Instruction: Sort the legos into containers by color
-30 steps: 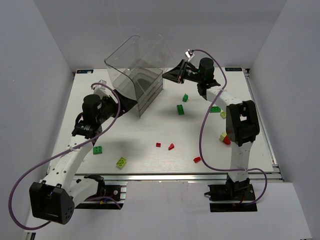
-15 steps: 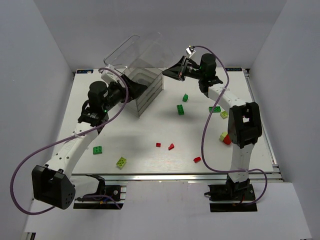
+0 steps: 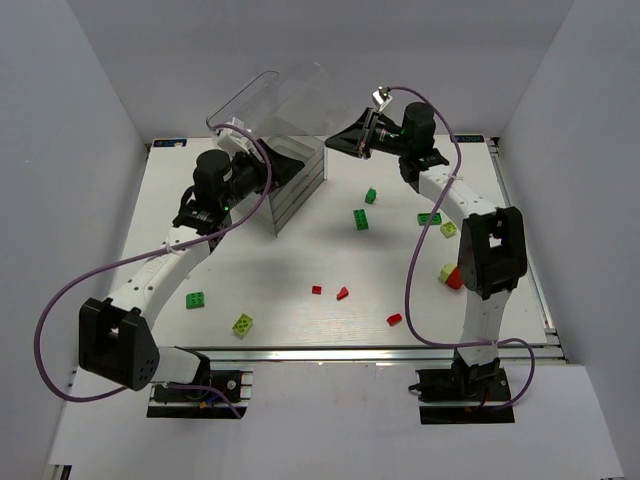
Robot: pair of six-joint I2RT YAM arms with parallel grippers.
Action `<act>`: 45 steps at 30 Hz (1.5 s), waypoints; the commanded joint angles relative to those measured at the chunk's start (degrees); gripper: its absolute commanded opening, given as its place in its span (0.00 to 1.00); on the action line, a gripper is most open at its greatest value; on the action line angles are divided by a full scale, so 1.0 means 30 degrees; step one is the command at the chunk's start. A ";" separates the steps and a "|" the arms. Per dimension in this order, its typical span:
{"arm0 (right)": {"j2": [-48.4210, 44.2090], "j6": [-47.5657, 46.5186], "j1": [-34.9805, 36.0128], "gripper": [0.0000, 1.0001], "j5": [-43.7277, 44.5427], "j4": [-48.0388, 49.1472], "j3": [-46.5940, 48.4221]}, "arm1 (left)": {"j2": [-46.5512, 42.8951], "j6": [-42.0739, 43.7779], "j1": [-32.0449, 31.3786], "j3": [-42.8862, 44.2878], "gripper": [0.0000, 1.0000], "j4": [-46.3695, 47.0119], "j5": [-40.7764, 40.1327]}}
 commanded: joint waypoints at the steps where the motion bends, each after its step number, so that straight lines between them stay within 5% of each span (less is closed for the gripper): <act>1: -0.1590 -0.0469 0.0316 0.00 -0.0601 0.0971 0.1092 | 0.0327 -0.0219 -0.0279 0.1051 0.68 0.1381 0.0289; 6: -0.1707 -0.0556 0.0345 0.00 -0.0718 0.0971 0.0946 | 0.0885 -0.0922 -0.0281 0.1374 0.42 0.2319 0.0789; 9: -0.1679 -0.0616 0.0228 0.20 -0.1039 0.0972 0.0916 | 0.0740 -0.1303 -0.0281 0.1374 0.33 0.2642 0.0818; 13: -0.1707 -0.1693 0.0053 0.60 -0.1918 0.0971 0.0858 | 0.0331 -0.1743 -0.0281 0.1373 0.31 0.3052 0.0438; 17: -0.2438 -0.5118 -0.0152 0.81 -0.3002 -0.0461 0.0127 | 0.0007 -0.1831 -0.0281 0.1870 0.31 0.3171 -0.0381; 19: -0.3199 -0.6876 -0.0327 0.84 -0.3588 -0.1628 -0.0865 | -0.0081 -0.1802 -0.0281 0.2047 0.31 0.3111 -0.0761; 23: -0.4576 -1.2962 -0.0503 0.84 -0.4555 -0.5667 -0.1923 | -0.0198 -0.1685 -0.0281 0.2487 0.30 0.2878 -0.1347; 26: -0.5513 -2.1131 -0.0475 0.78 -0.4790 -1.1681 -0.2217 | -0.0374 -0.1685 -0.0107 0.2663 0.30 0.2877 -0.1584; 28: -0.6188 -2.9997 -0.0446 0.65 -0.5288 -1.5356 -0.2890 | -0.0491 -0.1802 -0.0105 0.2722 0.30 0.2877 -0.1672; 30: -0.6423 -3.7025 -0.0329 0.56 -0.4679 -2.2936 -0.3184 | -0.0549 -0.1773 -0.0105 0.2780 0.30 0.2760 -0.1760; 31: -0.6424 -4.4456 -0.0300 0.52 -0.4239 -2.5748 -0.3302 | -0.0550 -0.1802 -0.0105 0.2780 0.30 0.2731 -0.1731; 34: -0.6365 -5.2243 -0.0211 0.54 -0.1925 -3.2126 -0.4850 | -0.0463 -0.1890 -0.0105 0.2606 0.30 0.2672 -0.1702; 40: -0.8355 -5.6360 -0.0328 0.77 0.1650 -3.1960 -0.9794 | -0.0667 -0.2182 -0.0105 0.2194 0.30 0.3082 -0.1760; 45: -0.8710 -5.9178 -0.0182 0.79 0.2883 -3.3070 -1.1182 | -0.0843 -0.2212 0.0070 0.1990 0.30 0.2936 -0.1760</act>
